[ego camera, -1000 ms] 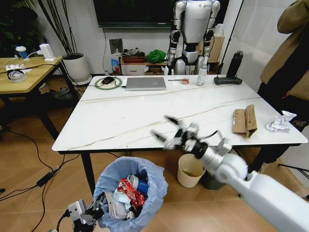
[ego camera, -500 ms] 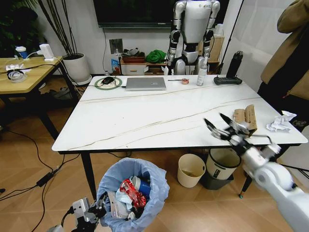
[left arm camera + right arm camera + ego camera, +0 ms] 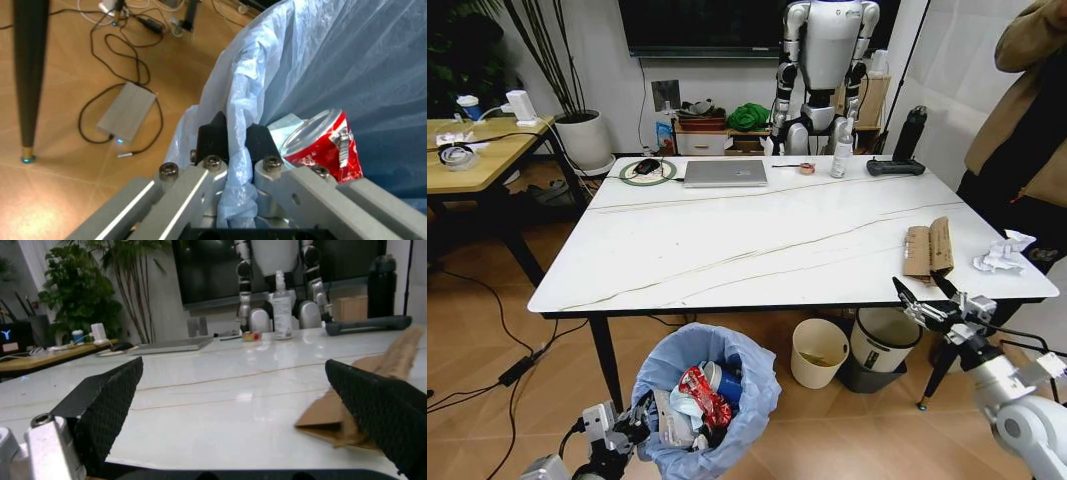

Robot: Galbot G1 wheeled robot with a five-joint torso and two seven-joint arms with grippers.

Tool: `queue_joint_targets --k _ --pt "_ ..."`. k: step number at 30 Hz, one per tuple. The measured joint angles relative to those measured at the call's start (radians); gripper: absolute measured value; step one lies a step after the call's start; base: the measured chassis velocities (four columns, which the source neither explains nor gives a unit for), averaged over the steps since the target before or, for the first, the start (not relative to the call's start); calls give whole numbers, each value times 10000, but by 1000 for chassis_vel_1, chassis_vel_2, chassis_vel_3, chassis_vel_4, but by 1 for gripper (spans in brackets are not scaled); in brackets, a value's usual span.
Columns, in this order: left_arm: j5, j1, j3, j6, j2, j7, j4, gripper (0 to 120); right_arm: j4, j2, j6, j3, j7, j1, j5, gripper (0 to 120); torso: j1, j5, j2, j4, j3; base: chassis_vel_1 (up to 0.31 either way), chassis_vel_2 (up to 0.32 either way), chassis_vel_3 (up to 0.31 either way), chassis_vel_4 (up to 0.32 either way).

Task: Pick up the trash bin and place the trash from the table into it.

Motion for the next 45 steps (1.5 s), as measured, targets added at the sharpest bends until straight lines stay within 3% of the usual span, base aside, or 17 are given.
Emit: queue_joint_targets --k 5,8,9,13,15,17,22,24,26,30,38,42,45 --pt "-3 -5 22 -4 25 15 -67 0 -1 131 99 88 -84 -109 -75 100 0 5 0 2 0 -200 -214 202 219" --pt "1 2 41 -7 25 27 -89 0 -1 178 174 95 -114 -153 -134 100 0 -16 0 -1 0 -263 -277 245 238" --pt "12 14 51 -10 21 34 -111 0 -7 193 203 95 -125 -170 -163 100 0 4 0 -1 0 -283 -278 242 279" --pt "52 47 80 -16 -13 41 -152 0 -29 210 277 68 -167 -192 -220 100 0 -15 1 0 0 -288 -308 314 301" --pt "73 59 90 -19 -43 44 -164 0 -52 210 350 36 -192 -166 -239 100 2 6 0 0 1 -297 -343 312 330" --pt "87 68 92 -24 -67 47 -173 0 -63 205 441 -2 -119 -82 -368 100 -1 -14 2 2 -1 -361 -357 360 364" --pt "122 113 95 -26 -125 64 -215 0 -65 71 450 -65 96 46 -736 100 0 12 0 0 0 -321 -330 332 322" --pt "150 136 95 -30 -191 75 -220 0 -28 -25 475 -187 144 185 -742 100 5 -19 -1 -5 2 -224 -264 216 141" --pt "173 170 73 -36 -237 82 -221 0 -30 -31 494 -291 152 279 -759 100 0 11 0 2 0 -65 -89 124 35" --pt "176 196 36 -39 -255 82 -227 0 -89 -29 530 -435 143 344 -828 100 0 -15 0 5 0 11 -22 44 11" --pt "126 180 -81 -41 -307 60 -266 0 -258 -75 605 -867 189 732 -1030 100 -1 -3 0 -4 -1 66 59 -87 -47" --pt "125 214 -96 -38 -374 56 -267 0 84 -346 456 -1696 1352 1395 -574 100 -1 -1 0 -4 0 0 0 0 0" --pt "145 285 -179 -34 -495 49 -275 0 350 -622 -127 -2794 2939 2693 -157 100 1 -3 0 2 1 0 0 0 0"
